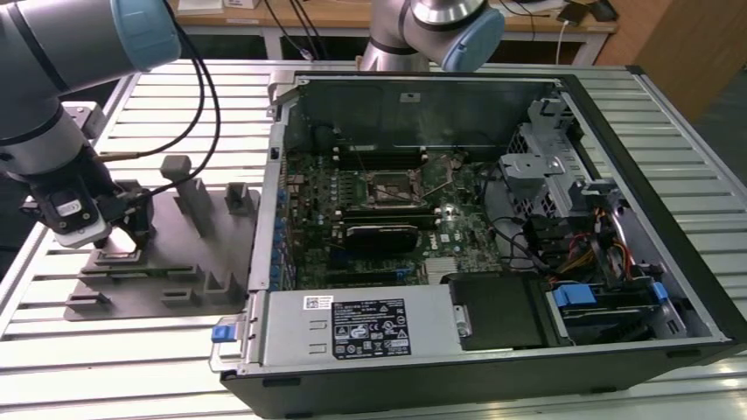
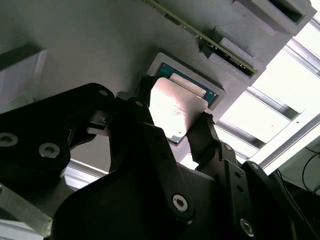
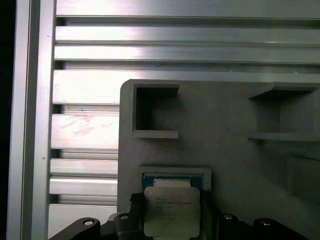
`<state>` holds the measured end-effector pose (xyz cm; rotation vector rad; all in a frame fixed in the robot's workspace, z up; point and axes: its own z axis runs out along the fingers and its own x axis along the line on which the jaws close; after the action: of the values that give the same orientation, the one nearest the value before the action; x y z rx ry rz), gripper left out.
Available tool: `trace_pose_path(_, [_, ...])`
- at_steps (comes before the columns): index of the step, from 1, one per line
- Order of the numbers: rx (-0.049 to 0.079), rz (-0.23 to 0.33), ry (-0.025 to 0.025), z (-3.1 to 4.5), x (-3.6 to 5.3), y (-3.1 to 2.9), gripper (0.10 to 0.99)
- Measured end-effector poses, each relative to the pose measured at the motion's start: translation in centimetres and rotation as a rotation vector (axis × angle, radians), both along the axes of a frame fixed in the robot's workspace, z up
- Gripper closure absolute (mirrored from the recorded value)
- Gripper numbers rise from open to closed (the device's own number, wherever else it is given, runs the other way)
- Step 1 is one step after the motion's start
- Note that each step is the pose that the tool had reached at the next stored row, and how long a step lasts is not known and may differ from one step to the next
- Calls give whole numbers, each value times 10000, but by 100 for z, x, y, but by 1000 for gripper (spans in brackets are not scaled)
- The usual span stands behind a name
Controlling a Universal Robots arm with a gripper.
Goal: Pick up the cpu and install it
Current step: 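Pick up the cpu and move it towards the insertion slot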
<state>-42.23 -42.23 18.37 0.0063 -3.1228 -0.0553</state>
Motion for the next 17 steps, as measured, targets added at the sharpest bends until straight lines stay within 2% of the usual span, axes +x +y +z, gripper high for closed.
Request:
trace_pose_path(9, [-2,-1,3,111,0,0,545])
trace_pose_path(17, [-2,0,-2,247,0,0,545])
